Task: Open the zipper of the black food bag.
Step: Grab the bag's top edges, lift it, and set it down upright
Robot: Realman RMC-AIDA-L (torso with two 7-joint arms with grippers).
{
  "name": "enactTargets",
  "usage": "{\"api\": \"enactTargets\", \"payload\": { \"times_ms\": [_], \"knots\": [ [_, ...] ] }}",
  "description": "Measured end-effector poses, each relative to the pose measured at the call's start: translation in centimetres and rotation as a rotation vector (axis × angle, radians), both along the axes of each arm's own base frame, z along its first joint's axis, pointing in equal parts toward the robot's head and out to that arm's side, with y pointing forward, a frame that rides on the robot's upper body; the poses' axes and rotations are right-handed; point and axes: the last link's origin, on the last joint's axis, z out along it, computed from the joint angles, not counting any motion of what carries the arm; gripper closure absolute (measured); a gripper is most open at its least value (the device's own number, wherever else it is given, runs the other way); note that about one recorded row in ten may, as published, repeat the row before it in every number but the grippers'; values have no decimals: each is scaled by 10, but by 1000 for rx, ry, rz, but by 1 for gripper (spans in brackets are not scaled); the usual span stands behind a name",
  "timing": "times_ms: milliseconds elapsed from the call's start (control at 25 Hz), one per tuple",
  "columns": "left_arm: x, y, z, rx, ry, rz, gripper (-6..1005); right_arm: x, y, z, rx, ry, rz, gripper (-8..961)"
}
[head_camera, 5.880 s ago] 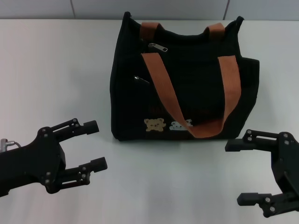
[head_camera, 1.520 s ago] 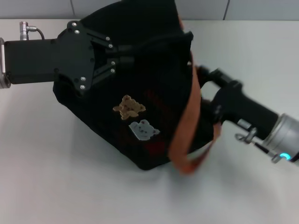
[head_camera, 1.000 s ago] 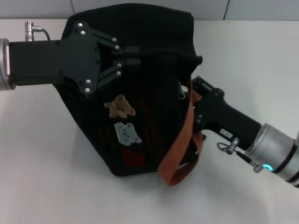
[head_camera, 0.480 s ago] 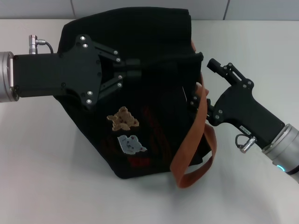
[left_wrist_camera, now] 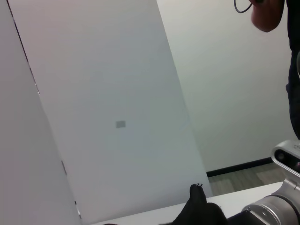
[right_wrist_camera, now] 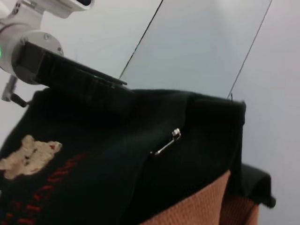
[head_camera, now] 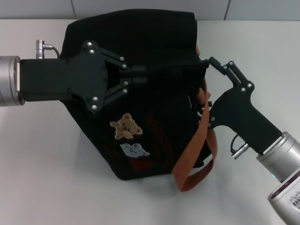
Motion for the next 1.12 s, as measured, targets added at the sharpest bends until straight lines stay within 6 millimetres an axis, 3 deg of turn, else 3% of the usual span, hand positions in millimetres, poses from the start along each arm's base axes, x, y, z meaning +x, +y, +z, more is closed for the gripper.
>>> {"api": "enactTargets", "payload": {
  "times_ms": [600,1120],
  "knots": [
    [-3,-1,-6,-14,-10,6,905,-3,-3,10,92,0,52,136],
    [-5,-1,-7,-12,-12,4,905,2,-5,2,181,-171,90,147]
  ]
}}
